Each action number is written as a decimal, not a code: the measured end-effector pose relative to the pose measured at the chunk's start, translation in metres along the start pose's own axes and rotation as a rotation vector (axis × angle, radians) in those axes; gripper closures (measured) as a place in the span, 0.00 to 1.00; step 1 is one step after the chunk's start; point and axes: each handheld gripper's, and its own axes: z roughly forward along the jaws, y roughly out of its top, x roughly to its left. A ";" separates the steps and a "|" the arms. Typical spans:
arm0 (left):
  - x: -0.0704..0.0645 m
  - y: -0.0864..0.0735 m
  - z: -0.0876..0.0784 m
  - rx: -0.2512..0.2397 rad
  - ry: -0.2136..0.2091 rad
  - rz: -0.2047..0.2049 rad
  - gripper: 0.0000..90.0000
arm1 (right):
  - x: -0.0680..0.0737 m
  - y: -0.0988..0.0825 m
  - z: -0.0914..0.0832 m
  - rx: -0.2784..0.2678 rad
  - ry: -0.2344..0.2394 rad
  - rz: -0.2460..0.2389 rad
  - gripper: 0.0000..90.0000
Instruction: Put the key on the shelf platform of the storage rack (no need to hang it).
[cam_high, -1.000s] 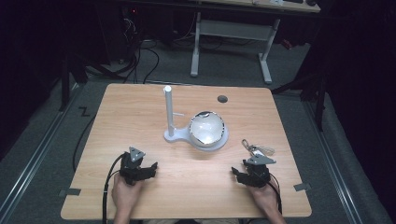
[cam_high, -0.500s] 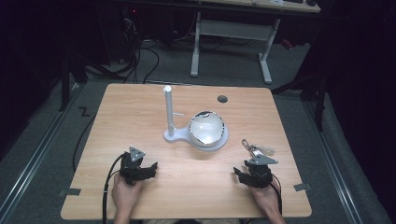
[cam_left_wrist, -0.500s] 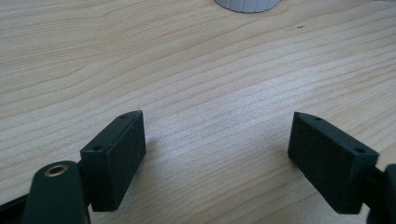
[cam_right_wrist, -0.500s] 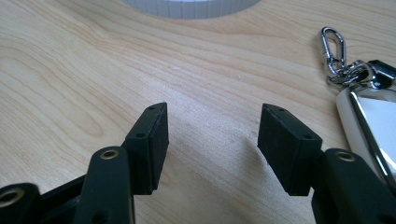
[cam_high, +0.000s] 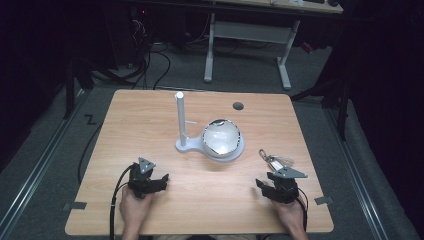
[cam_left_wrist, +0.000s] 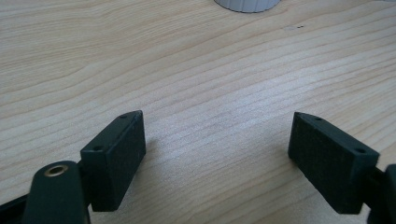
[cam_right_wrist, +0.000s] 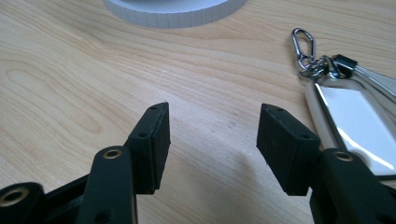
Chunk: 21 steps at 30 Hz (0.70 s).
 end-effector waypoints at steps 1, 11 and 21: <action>0.000 0.000 0.000 0.000 0.000 0.000 0.21 | 0.000 0.000 -0.001 -0.001 0.000 0.008 0.50; -0.001 0.000 -0.001 0.005 0.003 -0.009 0.21 | -0.010 -0.007 -0.015 -0.023 -0.029 0.020 0.50; 0.000 0.000 -0.001 0.004 0.002 -0.008 0.21 | -0.020 -0.013 -0.026 -0.030 -0.070 0.050 0.50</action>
